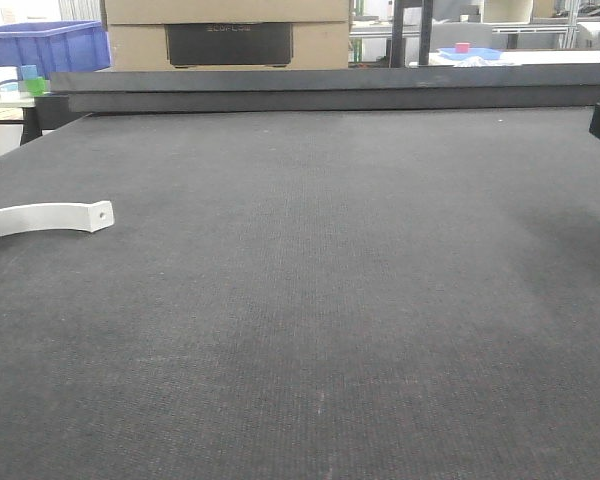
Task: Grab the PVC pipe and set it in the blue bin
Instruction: 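Close both grippers on the ends of the white arc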
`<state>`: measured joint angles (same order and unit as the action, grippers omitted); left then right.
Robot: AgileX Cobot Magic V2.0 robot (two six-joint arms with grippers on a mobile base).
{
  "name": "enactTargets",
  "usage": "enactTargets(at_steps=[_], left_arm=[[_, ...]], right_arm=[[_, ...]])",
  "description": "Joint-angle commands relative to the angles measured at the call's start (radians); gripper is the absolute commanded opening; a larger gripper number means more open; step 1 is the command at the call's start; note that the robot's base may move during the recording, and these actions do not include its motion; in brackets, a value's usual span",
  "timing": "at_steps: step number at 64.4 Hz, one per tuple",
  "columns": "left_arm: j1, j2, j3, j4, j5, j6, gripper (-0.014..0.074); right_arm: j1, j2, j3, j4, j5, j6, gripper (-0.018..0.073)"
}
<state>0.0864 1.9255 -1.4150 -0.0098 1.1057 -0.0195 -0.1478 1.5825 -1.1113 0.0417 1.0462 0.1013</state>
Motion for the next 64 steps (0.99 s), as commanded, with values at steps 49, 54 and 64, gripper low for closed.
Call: enactTargets(at_steps=[49,54,64], left_arm=[[-0.070,-0.813,0.553,-0.052,-0.687,-0.008,-0.0111],[-0.070,-0.915,0.669,-0.071,-0.792,-0.008,-0.0111],[-0.070,-1.125,0.828,-0.085,-0.960,-0.010,-0.0111]], right_arm=[[-0.007,-0.516,0.160,-0.009,-0.427,-0.013,-0.0167],[-0.007,-0.592,0.241,-0.009,-0.523,-0.013,-0.0167],[-0.007,-0.769,0.392,-0.009,-0.650,-0.013,-0.0167]])
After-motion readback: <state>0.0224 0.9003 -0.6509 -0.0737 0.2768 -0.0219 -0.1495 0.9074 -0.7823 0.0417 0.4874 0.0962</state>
